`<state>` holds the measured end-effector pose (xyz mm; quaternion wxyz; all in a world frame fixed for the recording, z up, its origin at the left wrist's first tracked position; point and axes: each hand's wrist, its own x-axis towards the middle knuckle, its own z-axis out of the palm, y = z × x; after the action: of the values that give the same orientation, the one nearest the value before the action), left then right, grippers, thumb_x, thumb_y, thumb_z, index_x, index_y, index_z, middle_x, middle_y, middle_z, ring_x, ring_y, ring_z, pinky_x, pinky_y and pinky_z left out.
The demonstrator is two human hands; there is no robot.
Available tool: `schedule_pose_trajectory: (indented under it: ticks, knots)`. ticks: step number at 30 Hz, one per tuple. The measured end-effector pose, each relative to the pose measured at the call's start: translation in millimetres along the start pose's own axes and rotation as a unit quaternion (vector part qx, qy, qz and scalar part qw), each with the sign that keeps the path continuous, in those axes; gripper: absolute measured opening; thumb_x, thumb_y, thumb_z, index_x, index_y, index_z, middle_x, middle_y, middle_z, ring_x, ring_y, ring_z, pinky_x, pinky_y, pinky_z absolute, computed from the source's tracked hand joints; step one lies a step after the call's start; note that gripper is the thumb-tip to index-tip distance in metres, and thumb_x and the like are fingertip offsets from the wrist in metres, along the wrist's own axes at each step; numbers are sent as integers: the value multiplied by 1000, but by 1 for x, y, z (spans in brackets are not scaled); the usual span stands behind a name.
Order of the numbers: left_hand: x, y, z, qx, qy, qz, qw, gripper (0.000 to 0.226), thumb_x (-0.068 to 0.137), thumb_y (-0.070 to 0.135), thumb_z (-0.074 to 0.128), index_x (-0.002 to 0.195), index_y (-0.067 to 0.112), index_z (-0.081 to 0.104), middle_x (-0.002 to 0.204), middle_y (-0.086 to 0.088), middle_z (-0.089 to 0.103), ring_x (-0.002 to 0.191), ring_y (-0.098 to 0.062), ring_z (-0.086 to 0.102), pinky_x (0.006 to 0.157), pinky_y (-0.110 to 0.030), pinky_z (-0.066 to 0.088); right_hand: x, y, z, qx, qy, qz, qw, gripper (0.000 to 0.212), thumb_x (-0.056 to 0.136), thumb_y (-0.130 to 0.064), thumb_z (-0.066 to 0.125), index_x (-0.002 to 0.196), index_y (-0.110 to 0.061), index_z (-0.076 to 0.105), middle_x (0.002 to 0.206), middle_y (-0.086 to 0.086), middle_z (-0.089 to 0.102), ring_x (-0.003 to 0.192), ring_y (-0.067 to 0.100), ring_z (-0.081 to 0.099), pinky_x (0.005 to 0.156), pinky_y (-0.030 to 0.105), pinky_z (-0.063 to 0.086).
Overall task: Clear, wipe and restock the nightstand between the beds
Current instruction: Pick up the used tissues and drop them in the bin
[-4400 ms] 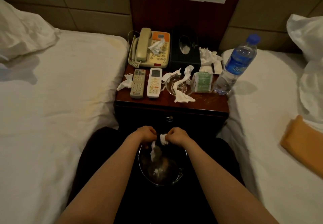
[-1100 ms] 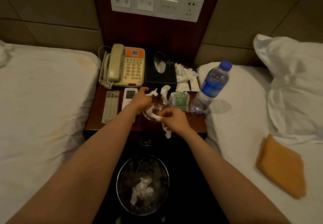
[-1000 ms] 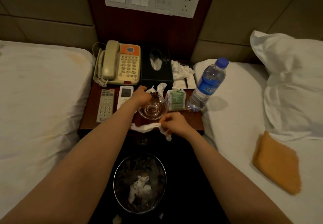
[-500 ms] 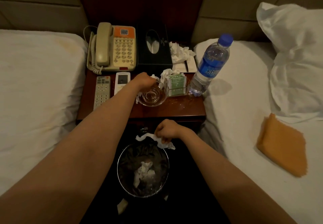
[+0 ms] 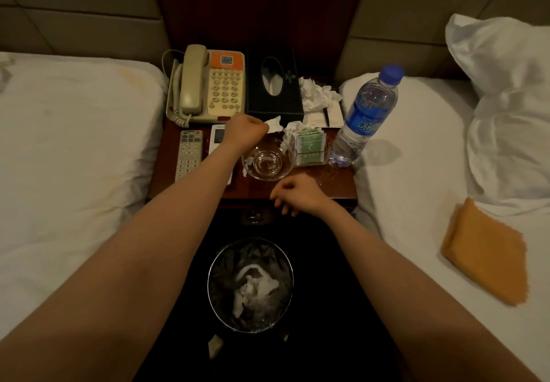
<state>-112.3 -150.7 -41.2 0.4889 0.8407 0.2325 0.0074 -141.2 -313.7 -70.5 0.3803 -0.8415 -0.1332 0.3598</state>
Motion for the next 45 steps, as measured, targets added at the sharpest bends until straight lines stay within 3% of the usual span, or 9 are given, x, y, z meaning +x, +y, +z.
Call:
schedule_pose_trajectory:
  ticks: [3,9,15,21,27,31,35,40,45]
  knots:
    - [-18,6,-15,-66,-13,-31,997,15,87,19,61,79,10,70,72,-2,65,64,-11,61,64,-21,54,3,-22,-21,52,105,-39,992,24,93,-8,49,73,-13,62,66,4,61,43,8,53,39,15,43]
    - [-54,-7,-30,55,-371,-151,915,18,93,16,55,83,5,64,64,-1,72,54,-9,67,61,-19,57,17,-45,-43,21,258,-64,964,20,93,-9,48,88,-7,67,74,2,62,57,7,57,57,20,51]
    - [-65,-36,-12,112,-421,-179,882,19,92,16,55,96,1,67,91,-9,69,71,-16,69,68,-21,57,31,-58,-54,-101,301,-97,943,24,90,0,45,99,-3,67,86,6,59,63,4,48,69,24,43]
    - [-40,-6,-19,55,-315,-60,946,29,95,19,52,117,3,62,100,-7,64,62,-6,61,51,-12,50,61,-58,-68,-197,304,-36,931,29,88,-3,54,117,-5,58,126,18,50,113,32,52,86,32,44]
    - [2,20,0,71,-107,43,991,27,95,14,47,113,9,66,119,-7,64,109,-19,59,85,-26,43,81,-48,-74,-217,270,55,937,40,90,-14,52,129,-6,45,134,20,45,124,37,42,101,44,41]
    - [20,26,20,121,-141,39,982,29,95,16,46,117,10,64,122,-9,62,111,-23,58,90,-30,45,92,-47,-81,-203,236,122,942,53,91,-21,50,139,-6,33,140,20,42,128,37,42,101,44,40]
    - [36,26,39,183,-207,0,961,31,94,13,45,117,1,63,119,-14,61,109,-27,57,89,-32,45,102,-44,-84,-189,236,116,946,35,93,-17,51,125,-2,51,129,19,53,118,35,52,88,36,45]
    - [41,27,55,228,-170,-37,958,28,92,16,45,65,14,44,72,-2,45,90,-25,49,103,-46,30,107,-37,-86,-163,269,89,945,25,91,-9,54,114,-5,62,120,18,59,111,34,56,86,37,47]
    - [34,36,53,214,-127,-27,968,16,93,14,44,91,6,58,95,-15,58,105,-30,52,109,-50,24,101,-35,-93,-90,293,39,951,26,87,-2,50,107,-9,65,113,16,63,100,31,61,77,35,51]
